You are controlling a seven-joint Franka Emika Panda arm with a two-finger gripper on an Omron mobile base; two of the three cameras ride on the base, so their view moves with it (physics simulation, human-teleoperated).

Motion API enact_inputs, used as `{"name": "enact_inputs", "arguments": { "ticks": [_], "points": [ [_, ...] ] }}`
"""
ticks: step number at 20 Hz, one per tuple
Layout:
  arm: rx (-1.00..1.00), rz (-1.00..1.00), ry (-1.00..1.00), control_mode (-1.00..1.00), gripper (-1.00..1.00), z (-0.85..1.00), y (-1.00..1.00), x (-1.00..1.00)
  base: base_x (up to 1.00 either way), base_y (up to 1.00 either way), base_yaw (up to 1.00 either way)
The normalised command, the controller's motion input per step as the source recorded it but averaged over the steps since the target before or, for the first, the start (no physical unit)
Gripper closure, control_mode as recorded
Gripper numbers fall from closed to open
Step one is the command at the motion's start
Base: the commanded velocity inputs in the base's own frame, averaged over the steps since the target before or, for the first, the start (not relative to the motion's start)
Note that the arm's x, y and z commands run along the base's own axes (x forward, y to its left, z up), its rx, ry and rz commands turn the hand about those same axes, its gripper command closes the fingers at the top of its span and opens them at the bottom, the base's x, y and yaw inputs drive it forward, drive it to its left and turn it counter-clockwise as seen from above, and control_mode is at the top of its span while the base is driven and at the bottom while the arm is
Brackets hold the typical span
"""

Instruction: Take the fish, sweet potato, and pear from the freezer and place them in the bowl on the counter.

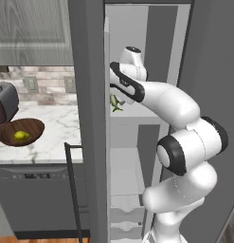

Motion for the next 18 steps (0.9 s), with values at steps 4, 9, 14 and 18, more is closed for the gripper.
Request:
{"name": "enact_inputs", "arguments": {
  "ticks": [4,9,14,18],
  "points": [
    [0.0,0.01,0.11,-1.0,-1.0,-0.39,0.0,0.07,0.0,0.0,0.0],
    [0.0,0.03,0.21,-1.0,-1.0,-0.66,0.0,0.0,0.0,0.0,0.0],
    [0.0,0.03,0.26,-1.0,-1.0,-0.82,0.0,0.0,0.0,0.0,0.0],
    [0.0,0.04,0.09,-1.0,-1.0,-0.87,0.0,0.0,0.0,0.0,0.0]
  ]
}}
